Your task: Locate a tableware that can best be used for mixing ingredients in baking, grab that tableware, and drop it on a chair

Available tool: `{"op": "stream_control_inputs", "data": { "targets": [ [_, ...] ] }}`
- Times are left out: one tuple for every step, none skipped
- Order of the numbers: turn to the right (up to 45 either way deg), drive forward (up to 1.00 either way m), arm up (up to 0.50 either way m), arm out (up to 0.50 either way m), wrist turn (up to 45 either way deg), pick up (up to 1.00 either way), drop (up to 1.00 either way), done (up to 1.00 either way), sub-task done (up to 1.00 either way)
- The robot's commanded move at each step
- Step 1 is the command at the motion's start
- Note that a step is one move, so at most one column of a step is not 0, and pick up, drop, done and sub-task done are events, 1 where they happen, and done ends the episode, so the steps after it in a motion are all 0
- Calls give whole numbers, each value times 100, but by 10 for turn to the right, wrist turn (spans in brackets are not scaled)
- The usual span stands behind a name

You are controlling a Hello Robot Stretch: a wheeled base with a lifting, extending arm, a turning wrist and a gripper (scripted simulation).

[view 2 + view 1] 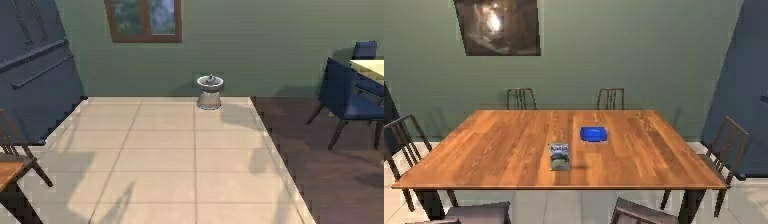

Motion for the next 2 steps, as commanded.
{"op": "stream_control_inputs", "data": {
  "targets": [
    [-450, 0, 0, 0, 0, 0, 0, 0, 0],
    [-450, 0, 0, 0, 0, 0, 0, 0, 0]
  ]
}}
